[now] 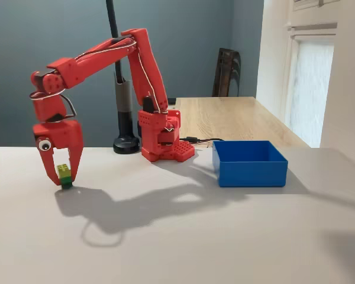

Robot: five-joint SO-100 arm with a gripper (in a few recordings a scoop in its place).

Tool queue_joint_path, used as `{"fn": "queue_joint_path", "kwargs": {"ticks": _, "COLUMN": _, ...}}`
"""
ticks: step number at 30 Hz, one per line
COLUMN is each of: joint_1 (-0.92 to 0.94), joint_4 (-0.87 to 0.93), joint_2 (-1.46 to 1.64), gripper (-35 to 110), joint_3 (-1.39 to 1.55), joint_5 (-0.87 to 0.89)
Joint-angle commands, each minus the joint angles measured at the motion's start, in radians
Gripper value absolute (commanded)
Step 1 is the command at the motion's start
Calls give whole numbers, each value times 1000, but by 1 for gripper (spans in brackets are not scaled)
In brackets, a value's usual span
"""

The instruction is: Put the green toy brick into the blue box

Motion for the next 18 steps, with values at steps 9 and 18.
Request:
{"fn": "queue_joint_path", "kwargs": {"ticks": 9, "joint_1": -325, "joint_4": 179, "joint_2": 181, "gripper": 0, "joint_3": -103, "joint_5": -37}}
{"fn": "queue_joint_path", "kwargs": {"ticks": 18, "joint_1": -746, "joint_4": 181, "joint_2": 379, "gripper": 0, "joint_3": -35, "joint_5": -89}}
